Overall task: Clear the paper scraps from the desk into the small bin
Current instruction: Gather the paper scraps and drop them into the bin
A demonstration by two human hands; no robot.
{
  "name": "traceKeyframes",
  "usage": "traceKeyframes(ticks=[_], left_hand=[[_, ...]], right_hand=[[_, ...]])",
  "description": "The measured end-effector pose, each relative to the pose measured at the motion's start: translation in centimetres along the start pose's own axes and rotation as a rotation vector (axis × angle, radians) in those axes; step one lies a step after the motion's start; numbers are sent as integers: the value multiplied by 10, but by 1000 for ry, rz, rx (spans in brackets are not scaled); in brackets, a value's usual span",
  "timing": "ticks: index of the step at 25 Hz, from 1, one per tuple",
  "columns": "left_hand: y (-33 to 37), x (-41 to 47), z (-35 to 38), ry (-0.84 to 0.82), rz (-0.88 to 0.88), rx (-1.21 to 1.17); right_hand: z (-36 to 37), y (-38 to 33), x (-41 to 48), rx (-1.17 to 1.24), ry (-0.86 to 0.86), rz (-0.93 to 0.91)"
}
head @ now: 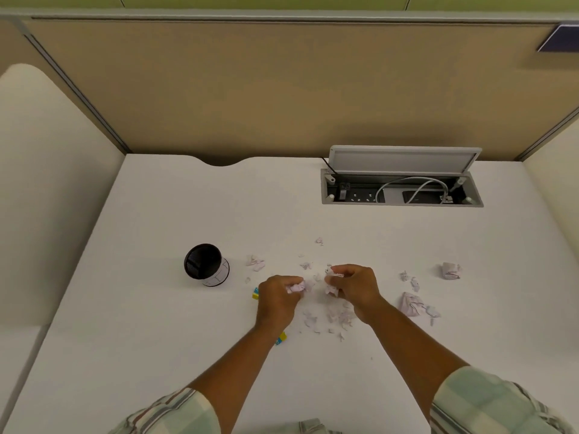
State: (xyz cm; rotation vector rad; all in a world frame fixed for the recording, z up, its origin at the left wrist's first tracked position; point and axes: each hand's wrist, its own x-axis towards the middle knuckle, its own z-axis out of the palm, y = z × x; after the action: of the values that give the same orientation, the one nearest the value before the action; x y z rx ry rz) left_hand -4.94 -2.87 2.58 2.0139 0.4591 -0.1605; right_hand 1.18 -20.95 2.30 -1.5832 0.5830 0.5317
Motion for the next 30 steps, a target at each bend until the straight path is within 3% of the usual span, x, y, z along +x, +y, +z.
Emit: traceKeyframes(ticks=[6, 12, 21, 30], left_hand=[[-7, -1, -90, 169, -88, -140], [-20, 13, -165, 371, -74, -22], [-42, 35, -203, 261, -142, 13], [-47, 37, -213, 267, -131, 66]], right_hand=[[86, -33, -25, 82, -182, -44], [197, -61, -38, -165, -258, -255], [272, -68, -27, -750, -349, -522], [279, -69, -32, -1019, -349, -599]])
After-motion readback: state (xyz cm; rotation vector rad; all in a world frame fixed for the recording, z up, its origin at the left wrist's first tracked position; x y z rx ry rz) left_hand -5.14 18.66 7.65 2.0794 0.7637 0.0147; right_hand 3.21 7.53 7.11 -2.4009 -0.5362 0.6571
